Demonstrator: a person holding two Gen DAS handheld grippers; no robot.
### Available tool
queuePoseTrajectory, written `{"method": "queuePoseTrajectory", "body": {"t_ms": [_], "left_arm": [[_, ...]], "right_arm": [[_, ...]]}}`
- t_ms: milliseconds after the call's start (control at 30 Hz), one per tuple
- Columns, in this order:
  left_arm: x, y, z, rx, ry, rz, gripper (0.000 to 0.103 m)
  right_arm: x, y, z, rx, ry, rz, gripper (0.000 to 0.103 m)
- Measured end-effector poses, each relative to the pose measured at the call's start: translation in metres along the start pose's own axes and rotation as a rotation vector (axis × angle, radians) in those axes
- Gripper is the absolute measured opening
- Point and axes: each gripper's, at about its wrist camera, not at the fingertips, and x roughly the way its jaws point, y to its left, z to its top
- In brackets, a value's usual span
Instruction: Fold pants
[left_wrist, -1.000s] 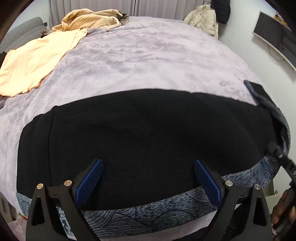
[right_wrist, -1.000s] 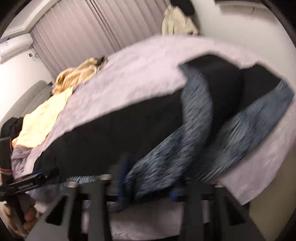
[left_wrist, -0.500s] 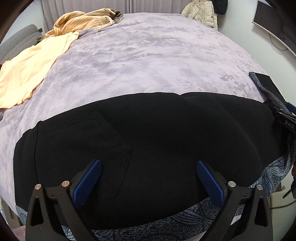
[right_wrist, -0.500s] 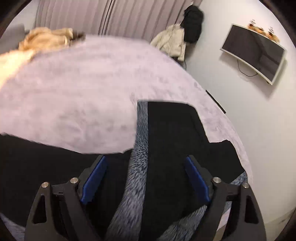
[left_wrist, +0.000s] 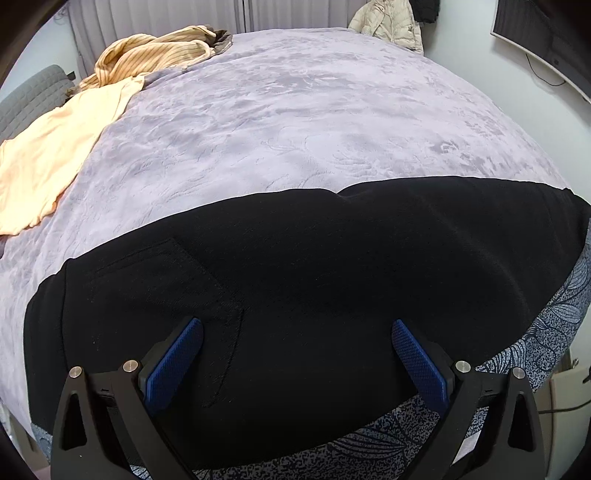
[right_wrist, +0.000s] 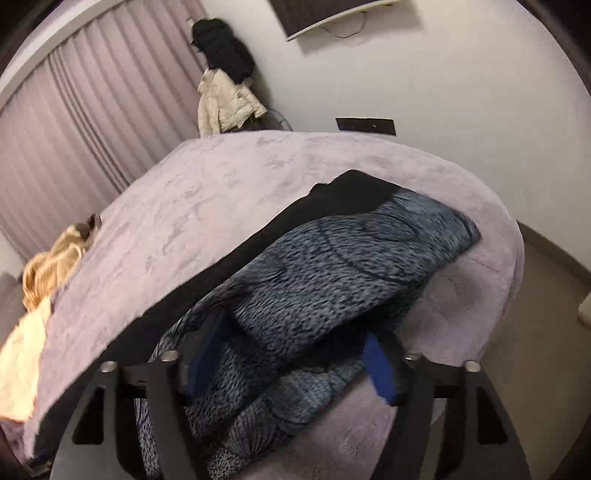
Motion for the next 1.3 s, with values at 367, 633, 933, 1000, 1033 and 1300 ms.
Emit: {"method": "queuePoseTrajectory", "body": {"t_ms": [367, 633, 933, 1000, 1033, 1300], "left_arm": [[-0.003, 0.001, 0.002, -0.014, 0.000, -0.012, 0.102], [0.001, 0.006, 0.004, -0.004, -0.012, 0.003, 0.102], [-0.016, -0.023, 0.008, 0.029, -0.006, -0.071, 0.102], [-0.020, -0.045, 0.007, 0.101, -0.015, -0.106, 0.102], [-0.021, -0.056, 0.005, 0.137, -0.022, -0.112, 0.102], [-0.010, -0.063, -0.003, 0.189, -0.020, -0.045, 0.102]], "right_arm": [[-0.015, -0.018, 0.040, 0.019, -0.119, 0.168, 0.008], [0.048, -0.060, 0.032, 0.160, 0.108, 0.119, 0.011], [-0.051, -0.004, 0.014, -0.095, -0.168, -0.094, 0.089], [-0.051, 0.049, -0.011, -0.331, -0.107, -0.015, 0.089], [-0.050, 0.073, -0.028, -0.461, -0.067, 0.024, 0.089], [-0.021, 0.117, -0.099, -0.799, 0.065, -0.006, 0.092]]}}
